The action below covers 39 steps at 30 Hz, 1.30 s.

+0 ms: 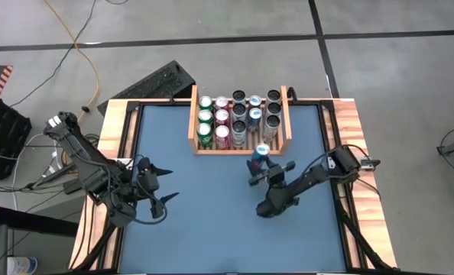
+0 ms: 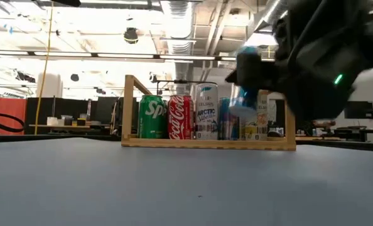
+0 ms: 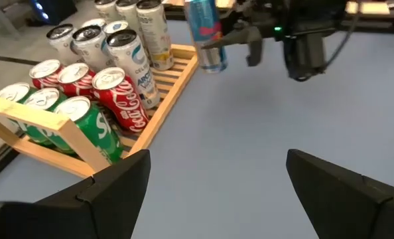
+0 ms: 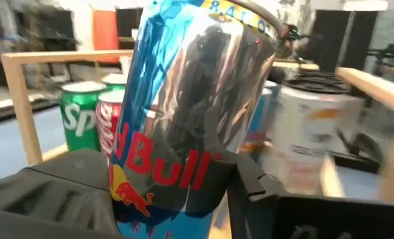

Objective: Place canned beverage on shelf
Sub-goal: Put the top middle left blue can aligned with the blue soda on the shelf

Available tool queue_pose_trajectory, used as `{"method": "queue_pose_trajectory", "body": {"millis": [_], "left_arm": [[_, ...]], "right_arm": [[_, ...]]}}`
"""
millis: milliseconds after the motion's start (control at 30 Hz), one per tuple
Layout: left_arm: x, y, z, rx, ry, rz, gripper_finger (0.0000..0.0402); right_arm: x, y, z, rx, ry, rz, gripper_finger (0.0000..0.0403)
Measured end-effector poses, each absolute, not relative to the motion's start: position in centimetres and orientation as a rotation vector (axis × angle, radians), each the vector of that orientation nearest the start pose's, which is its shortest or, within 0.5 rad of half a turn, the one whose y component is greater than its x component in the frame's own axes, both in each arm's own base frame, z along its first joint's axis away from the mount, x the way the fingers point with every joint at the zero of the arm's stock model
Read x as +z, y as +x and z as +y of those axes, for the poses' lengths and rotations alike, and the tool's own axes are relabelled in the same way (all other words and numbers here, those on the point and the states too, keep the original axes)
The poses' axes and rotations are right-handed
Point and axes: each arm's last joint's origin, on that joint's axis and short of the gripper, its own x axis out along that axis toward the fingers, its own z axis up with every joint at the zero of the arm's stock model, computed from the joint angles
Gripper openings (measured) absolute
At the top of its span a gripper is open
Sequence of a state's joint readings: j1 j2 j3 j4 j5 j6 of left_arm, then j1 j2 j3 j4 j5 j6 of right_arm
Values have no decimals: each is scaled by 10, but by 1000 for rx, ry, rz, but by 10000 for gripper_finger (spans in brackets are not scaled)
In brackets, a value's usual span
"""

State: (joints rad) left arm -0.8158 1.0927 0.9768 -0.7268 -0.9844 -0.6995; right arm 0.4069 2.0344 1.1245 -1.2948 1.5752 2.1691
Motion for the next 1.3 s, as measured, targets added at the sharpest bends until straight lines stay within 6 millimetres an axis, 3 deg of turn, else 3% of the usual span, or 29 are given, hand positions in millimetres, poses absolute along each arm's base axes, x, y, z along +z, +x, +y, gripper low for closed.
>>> {"method": "queue_pose_trajectory", "body": {"millis": [200,400,867,1300], "left_arm": [[307,158,-132,335,-7,421,341],[307,158,-132,339,-3,420,341],[307,157,-130,358,58,414,341],[306,156,-129,363,75,422,341]], "right_arm": [[114,274,65,-1234,-8,1,2],[103,271,54,-1272,7,-1,2],[99,285,22,-1390,74,-67,2],[93,300,18,-1418,-13,45,2]]}}
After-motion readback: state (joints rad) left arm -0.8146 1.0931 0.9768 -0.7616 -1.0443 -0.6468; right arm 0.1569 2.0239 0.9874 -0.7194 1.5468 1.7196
